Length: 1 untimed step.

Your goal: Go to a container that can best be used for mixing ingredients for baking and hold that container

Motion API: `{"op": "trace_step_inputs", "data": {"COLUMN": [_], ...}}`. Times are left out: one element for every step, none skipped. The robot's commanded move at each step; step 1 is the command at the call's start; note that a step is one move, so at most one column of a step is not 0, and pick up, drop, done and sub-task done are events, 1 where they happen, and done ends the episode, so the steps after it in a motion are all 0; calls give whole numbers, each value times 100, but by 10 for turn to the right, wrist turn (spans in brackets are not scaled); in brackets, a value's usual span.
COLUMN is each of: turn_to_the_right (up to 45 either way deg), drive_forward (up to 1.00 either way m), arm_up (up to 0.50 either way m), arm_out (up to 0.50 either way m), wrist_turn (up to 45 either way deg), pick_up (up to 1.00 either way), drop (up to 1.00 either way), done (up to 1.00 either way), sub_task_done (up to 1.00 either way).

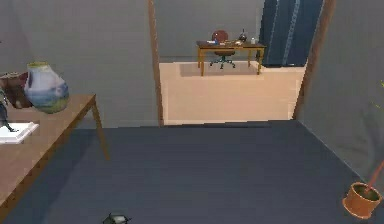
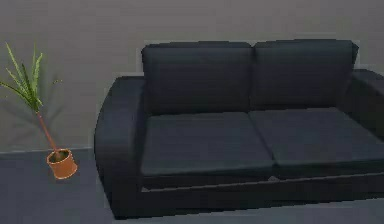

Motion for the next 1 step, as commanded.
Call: {"op": "trace_step_inputs", "data": {"turn_to_the_right": [-450], "drive_forward": [0], "arm_up": [0], "arm_out": [0], "wrist_turn": [0], "pick_up": [0], "drop": [0], "done": [0], "sub_task_done": [0]}}
